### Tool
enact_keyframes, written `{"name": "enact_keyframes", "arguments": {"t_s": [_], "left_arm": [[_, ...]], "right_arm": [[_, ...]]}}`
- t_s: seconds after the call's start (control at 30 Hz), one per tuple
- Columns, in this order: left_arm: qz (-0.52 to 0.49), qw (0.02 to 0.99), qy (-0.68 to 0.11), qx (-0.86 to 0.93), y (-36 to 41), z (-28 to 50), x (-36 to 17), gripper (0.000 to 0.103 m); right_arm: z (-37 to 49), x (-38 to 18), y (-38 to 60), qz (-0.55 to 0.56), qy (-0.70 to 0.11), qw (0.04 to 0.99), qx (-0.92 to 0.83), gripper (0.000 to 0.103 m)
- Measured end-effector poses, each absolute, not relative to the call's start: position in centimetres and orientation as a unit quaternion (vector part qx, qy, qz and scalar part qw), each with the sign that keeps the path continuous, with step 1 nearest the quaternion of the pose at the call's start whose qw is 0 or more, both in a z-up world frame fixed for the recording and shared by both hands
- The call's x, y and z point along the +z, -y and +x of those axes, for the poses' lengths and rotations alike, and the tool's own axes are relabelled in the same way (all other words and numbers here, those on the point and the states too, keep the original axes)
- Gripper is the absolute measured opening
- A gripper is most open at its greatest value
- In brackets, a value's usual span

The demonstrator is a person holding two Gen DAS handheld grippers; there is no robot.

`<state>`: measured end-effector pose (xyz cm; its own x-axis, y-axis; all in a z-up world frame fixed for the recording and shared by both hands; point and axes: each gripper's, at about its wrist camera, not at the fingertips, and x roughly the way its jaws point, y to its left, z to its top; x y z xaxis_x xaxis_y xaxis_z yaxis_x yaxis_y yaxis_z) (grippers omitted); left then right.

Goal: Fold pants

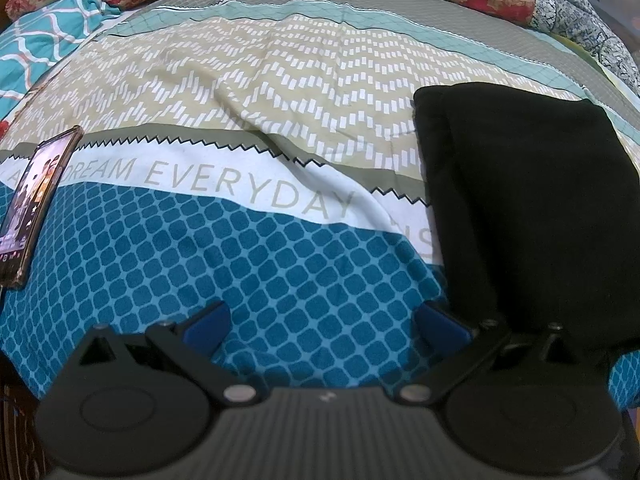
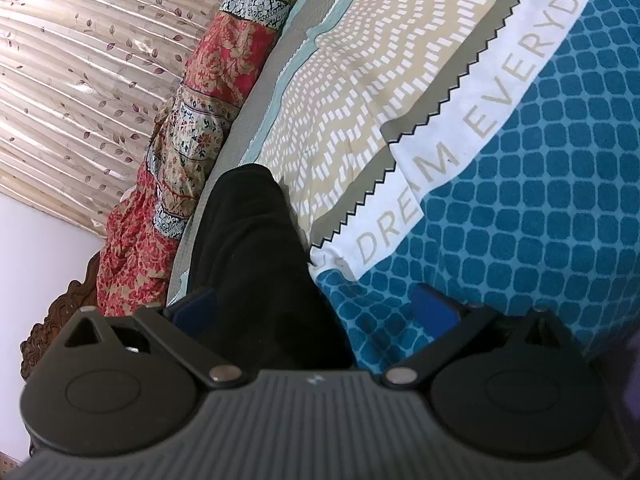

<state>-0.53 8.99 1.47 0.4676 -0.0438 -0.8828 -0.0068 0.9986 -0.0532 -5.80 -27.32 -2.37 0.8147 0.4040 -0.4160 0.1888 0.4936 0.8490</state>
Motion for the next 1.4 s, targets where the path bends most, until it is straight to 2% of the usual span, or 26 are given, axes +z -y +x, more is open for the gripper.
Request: {"name": "enact_keyframes", "arguments": {"t_s": [0.27, 0.37, 0.5, 0.6, 0.7, 0.8, 1.0, 1.33, 1.4], "left_arm": [[-0.031, 0.853, -0.520, -0.025, -9.5, -0.3, 2.0, 0.103], [-0.061, 0.868, -0.491, -0.041, -10.7, -0.6, 4.3, 0.103], [-0.074, 0.890, -0.445, -0.073, -11.2, 0.0, 7.8, 0.103], [-0.088, 0.882, -0.446, -0.125, -10.1, 1.4, 8.5, 0.103], [-0.094, 0.864, -0.466, -0.167, -8.5, 3.1, 7.3, 0.103], [-0.119, 0.847, -0.490, -0.168, -7.8, 4.5, 5.1, 0.103], [-0.222, 0.797, -0.528, -0.191, -8.8, 6.6, 0.6, 0.103], [-0.231, 0.789, -0.519, -0.236, -9.8, 7.0, -0.2, 0.103], [-0.206, 0.788, -0.523, -0.252, -8.7, 6.7, 0.3, 0.100]], "right_arm": [[-5.5, -2.0, 27.1, 0.473, -0.310, 0.821, 0.077, 0.103], [-4.9, -1.2, 27.5, 0.456, -0.337, 0.818, 0.093, 0.103], [-4.6, 0.7, 28.3, 0.423, -0.314, 0.841, 0.124, 0.103], [-3.8, 1.8, 28.3, 0.391, -0.305, 0.855, 0.148, 0.089], [-2.6, 2.4, 27.2, 0.338, -0.311, 0.873, 0.166, 0.075], [-1.2, 2.3, 25.7, 0.289, -0.322, 0.884, 0.177, 0.070], [1.8, 1.6, 24.3, 0.251, -0.338, 0.882, 0.209, 0.071], [4.7, -0.8, 23.6, 0.311, -0.377, 0.830, 0.267, 0.075], [4.7, -0.7, 23.1, 0.314, -0.381, 0.825, 0.276, 0.070]]}}
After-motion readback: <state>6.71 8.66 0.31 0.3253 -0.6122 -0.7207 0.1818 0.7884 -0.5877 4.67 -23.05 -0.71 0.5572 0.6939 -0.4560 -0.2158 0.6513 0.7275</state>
